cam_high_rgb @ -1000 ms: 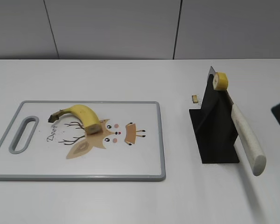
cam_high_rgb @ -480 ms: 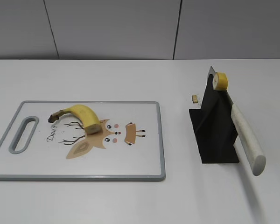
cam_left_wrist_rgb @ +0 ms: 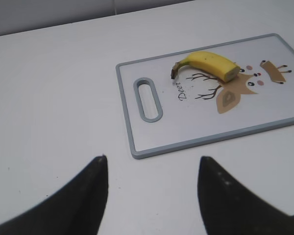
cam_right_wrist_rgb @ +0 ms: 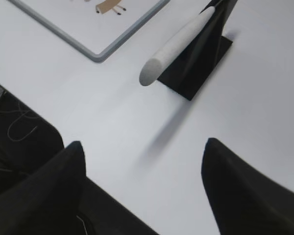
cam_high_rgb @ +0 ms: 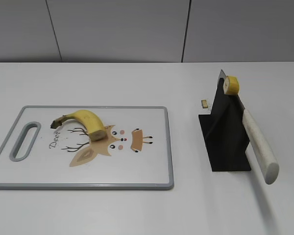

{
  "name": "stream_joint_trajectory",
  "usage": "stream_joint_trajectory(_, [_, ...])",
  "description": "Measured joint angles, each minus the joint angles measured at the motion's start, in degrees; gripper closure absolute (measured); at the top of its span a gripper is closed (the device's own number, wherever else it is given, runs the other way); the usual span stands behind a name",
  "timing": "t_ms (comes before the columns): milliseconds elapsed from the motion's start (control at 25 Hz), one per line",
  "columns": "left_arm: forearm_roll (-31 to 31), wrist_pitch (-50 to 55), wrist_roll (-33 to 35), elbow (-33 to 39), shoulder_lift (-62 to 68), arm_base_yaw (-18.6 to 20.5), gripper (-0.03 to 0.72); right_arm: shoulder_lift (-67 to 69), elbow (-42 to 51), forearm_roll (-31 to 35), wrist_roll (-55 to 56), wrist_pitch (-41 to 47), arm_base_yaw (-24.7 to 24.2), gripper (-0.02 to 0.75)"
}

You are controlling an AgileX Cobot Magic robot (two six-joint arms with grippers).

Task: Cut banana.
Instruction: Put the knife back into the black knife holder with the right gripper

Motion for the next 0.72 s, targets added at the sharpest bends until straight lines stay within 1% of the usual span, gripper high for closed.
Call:
stream_joint_trajectory(160, [0.0,0.0,0.0,0.0,0.0,0.0,0.136,-3.78,0.02,-1.63,1.55,-0.14,0.0,0.174])
stream_joint_trajectory(280, [0.02,0.0,0.0,0.0,0.0,0.0,0.136,-4.47,0.02,-5.0,1.55,-0.34,0.0,0.174])
stream_joint_trajectory(360, [0.02,0.0,0.0,0.0,0.0,0.0,0.136,-4.86,0.07,-6.01,1.61,-0.49,0.0,0.176])
stream_joint_trajectory(600, [0.01,-0.1,0.0,0.0,0.0,0.01,0.136,-10.37,0.07,-6.11,1.61,-0.61,0.0,0.178])
stream_joint_trajectory(720, [0.21,-0.06,0.0,0.0,0.0,0.01,0.136,-10.48,0.07,-4.61,1.66,-0.67,-0.75,0.181])
